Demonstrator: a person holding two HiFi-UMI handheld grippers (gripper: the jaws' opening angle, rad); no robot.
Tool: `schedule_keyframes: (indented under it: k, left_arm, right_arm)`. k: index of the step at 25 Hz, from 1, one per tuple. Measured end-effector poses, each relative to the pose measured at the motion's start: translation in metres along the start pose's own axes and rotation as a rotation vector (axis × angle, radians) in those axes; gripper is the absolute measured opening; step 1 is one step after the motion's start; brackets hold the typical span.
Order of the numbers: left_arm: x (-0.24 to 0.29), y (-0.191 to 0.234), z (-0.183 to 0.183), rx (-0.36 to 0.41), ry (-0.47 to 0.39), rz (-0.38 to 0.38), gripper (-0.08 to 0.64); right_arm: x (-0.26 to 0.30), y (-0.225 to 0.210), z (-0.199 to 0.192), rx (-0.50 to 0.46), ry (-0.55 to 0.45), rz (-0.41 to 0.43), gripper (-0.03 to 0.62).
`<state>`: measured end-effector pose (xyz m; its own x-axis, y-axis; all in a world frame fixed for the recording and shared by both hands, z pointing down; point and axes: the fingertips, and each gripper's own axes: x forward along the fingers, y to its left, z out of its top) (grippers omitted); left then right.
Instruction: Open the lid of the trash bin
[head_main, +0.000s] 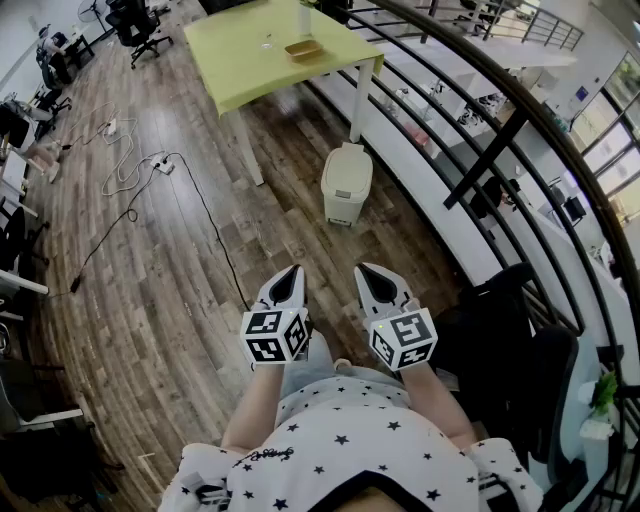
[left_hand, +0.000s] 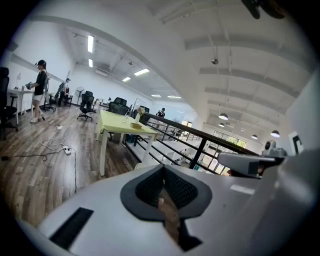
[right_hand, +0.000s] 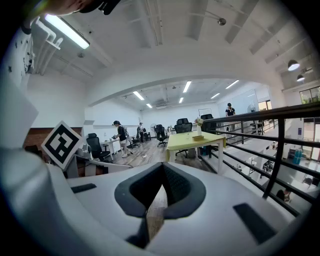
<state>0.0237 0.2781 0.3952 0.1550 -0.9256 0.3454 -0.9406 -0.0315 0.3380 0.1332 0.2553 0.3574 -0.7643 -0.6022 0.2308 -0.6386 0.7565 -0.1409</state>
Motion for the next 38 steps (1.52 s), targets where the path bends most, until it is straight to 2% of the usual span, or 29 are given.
schedule_keyframes:
  k: [8, 12, 16, 19, 30, 38]
  left_arm:
    - [-0.021, -0.054, -0.018, 0.057, 0.023, -0.048, 0.012]
    - [-0.027, -0.059, -0.022, 0.061, 0.01, -0.037, 0.012]
    - [-0.033, -0.061, -0.026, 0.042, 0.004, -0.016, 0.012]
    - [-0.033, -0.063, -0.027, 0.036, -0.001, -0.008, 0.012]
    - [-0.007, -0.052, -0.018, 0.027, 0.008, -0.019, 0.012]
    - [0.044, -0.019, 0.019, 0.043, 0.02, -0.062, 0.012]
  right_arm:
    - [-0.042, 0.002, -0.012, 0.001, 0.028, 0.017, -0.006]
    - [-0.05, 0.006, -0.019, -0.005, 0.027, 0.035, -0.006]
    - [-0.059, 0.0, -0.016, 0.064, -0.003, 0.024, -0.006]
    - [-0.061, -0.003, -0.017, 0.073, -0.004, 0.032, -0.006]
    - [-0.034, -0.012, -0.023, 0.064, 0.032, 0.038, -0.006]
    - [0.026, -0.03, -0.004, 0.074, 0.032, 0.01, -0.006]
